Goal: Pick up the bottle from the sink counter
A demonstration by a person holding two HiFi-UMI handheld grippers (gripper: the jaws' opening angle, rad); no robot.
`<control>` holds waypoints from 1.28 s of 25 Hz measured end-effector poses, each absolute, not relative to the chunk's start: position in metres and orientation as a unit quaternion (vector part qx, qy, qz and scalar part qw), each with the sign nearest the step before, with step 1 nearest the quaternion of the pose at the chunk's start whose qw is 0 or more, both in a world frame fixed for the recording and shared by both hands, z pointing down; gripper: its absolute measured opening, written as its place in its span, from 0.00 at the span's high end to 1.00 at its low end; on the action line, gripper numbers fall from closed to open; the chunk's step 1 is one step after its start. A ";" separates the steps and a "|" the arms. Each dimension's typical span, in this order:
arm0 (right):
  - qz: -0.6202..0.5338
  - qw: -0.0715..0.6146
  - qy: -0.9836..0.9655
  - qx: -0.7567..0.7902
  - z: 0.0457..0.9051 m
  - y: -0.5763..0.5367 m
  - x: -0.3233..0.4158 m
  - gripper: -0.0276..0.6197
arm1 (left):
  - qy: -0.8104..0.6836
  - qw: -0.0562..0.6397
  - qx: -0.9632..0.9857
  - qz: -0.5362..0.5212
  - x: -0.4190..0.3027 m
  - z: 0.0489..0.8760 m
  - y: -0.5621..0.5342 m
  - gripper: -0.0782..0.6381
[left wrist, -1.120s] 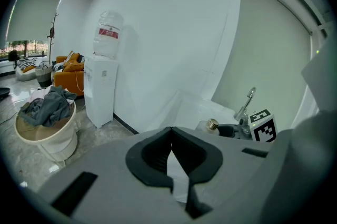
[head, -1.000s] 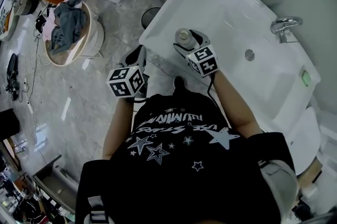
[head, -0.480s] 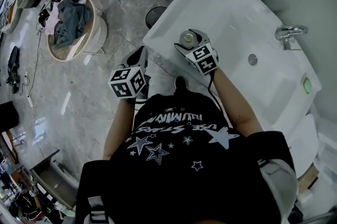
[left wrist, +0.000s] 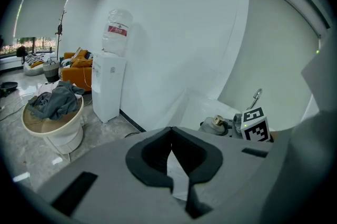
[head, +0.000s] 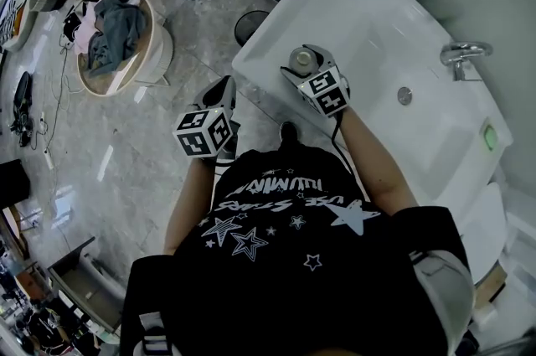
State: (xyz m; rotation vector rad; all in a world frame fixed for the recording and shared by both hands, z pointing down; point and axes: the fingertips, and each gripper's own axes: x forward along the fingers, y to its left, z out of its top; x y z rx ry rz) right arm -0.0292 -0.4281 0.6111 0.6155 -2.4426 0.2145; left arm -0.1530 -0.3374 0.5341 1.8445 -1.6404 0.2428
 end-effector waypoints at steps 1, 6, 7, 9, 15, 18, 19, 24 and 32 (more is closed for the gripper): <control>0.082 0.303 -0.920 0.236 0.611 -0.429 -0.028 0.44 | -0.625 0.324 0.704 0.093 -0.153 0.534 -0.337 0.88; 0.107 0.297 -0.911 0.265 0.609 -0.431 -0.021 0.44 | -0.620 0.327 0.707 0.095 -0.155 0.535 -0.331 0.88; 0.113 0.293 -0.910 0.271 0.607 -0.431 -0.018 0.44 | -0.619 0.327 0.708 0.095 -0.154 0.535 -0.330 0.88; 0.126 0.283 -0.908 0.283 0.602 -0.430 -0.014 0.44 | -0.616 0.327 0.710 0.093 -0.153 0.535 -0.328 0.88; 0.155 0.246 -0.901 0.323 0.580 -0.428 -0.002 0.44 | -0.604 0.324 0.723 0.089 -0.150 0.531 -0.319 0.88; 0.158 0.231 -0.897 0.344 0.566 -0.425 0.005 0.44 | -0.598 0.321 0.729 0.091 -0.149 0.530 -0.312 0.88; 0.157 0.227 -0.895 0.350 0.562 -0.423 0.007 0.44 | -0.596 0.320 0.731 0.091 -0.150 0.529 -0.309 0.88; 0.158 0.207 -0.887 0.382 0.549 -0.406 0.014 0.44 | -0.584 0.314 0.743 0.088 -0.155 0.530 -0.292 0.88; 0.150 0.178 -0.871 0.433 0.520 -0.359 0.025 0.44 | -0.551 0.310 0.770 0.087 -0.152 0.526 -0.257 0.88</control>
